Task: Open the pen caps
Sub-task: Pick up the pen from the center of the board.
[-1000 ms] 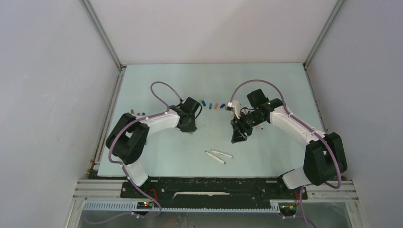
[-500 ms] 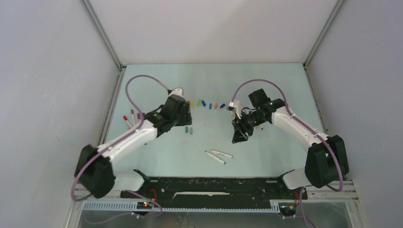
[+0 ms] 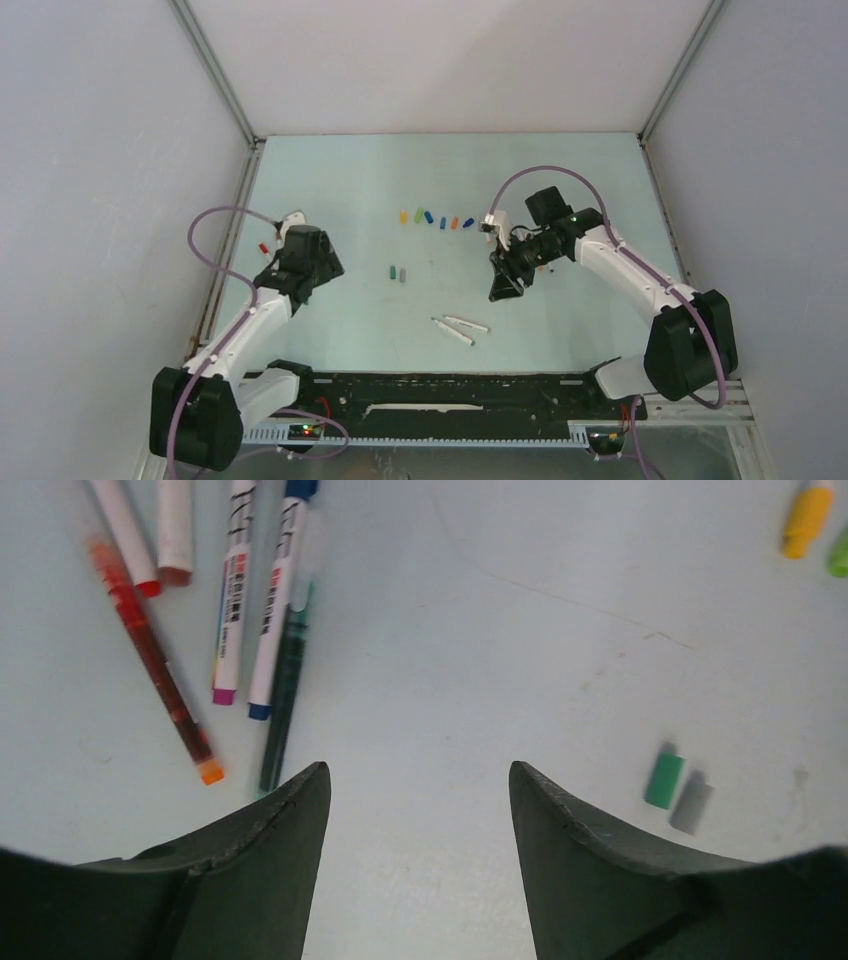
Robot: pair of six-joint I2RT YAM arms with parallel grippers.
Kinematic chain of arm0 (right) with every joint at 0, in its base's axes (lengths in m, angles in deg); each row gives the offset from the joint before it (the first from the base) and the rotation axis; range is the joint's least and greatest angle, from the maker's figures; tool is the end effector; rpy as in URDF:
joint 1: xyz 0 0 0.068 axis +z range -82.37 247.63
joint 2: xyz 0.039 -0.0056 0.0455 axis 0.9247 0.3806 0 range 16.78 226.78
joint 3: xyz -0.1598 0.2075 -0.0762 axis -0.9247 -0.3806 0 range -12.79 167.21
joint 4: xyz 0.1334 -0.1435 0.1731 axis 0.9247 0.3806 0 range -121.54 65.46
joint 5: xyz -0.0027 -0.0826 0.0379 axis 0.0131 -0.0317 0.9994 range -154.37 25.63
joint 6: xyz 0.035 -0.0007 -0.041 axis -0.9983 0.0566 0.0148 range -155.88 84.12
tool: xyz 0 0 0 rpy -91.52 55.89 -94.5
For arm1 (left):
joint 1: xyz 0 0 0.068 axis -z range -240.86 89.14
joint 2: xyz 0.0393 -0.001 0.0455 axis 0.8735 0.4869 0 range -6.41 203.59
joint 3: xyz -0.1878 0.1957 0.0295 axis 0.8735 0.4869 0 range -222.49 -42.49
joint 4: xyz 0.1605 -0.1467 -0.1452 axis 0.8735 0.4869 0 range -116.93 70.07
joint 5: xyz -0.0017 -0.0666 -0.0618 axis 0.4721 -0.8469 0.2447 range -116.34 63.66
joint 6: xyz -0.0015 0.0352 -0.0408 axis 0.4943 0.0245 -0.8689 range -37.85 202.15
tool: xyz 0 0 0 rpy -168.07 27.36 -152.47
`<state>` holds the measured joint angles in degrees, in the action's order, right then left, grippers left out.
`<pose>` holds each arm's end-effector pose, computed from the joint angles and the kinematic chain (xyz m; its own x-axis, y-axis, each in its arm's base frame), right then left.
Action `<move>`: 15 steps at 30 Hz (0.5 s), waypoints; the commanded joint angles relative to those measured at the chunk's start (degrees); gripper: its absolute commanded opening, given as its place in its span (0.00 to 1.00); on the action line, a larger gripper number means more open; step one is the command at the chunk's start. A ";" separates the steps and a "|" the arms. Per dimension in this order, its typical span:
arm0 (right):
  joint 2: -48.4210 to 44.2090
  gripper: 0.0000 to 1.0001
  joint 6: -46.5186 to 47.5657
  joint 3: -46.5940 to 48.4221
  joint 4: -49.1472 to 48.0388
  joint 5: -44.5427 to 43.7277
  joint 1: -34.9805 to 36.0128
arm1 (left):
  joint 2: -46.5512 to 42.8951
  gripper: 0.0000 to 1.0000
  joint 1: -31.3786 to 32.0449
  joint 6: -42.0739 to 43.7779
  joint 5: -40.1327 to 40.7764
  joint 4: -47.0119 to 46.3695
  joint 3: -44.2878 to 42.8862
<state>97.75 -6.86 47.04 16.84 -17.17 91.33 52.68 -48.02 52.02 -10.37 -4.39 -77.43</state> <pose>0.2304 0.1296 0.2498 -0.5036 -0.5810 -0.6394 -0.8605 0.2711 0.4314 0.2037 -0.0364 0.2158 -0.6286 -0.3517 -0.6937 -0.3305 0.9282 -0.1711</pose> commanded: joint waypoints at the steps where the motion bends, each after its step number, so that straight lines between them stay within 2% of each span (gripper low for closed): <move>1: -2.11 0.51 1.04 1.21 0.24 1.71 -0.50 | -1.42 0.69 -3.58 -1.45 -1.78 -5.59 4.38; 6: -2.17 0.51 1.10 1.21 0.31 1.97 -0.50 | -2.34 0.69 -5.29 -2.20 0.01 -6.50 5.86; 15: -2.71 0.51 1.26 1.19 0.40 2.41 -0.54 | 3.06 0.67 -11.17 -3.53 -4.06 -9.44 6.72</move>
<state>97.08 -6.71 47.04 17.21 -16.45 91.01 53.53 -57.14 49.64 -12.43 -10.25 -72.18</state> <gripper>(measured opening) 0.506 0.689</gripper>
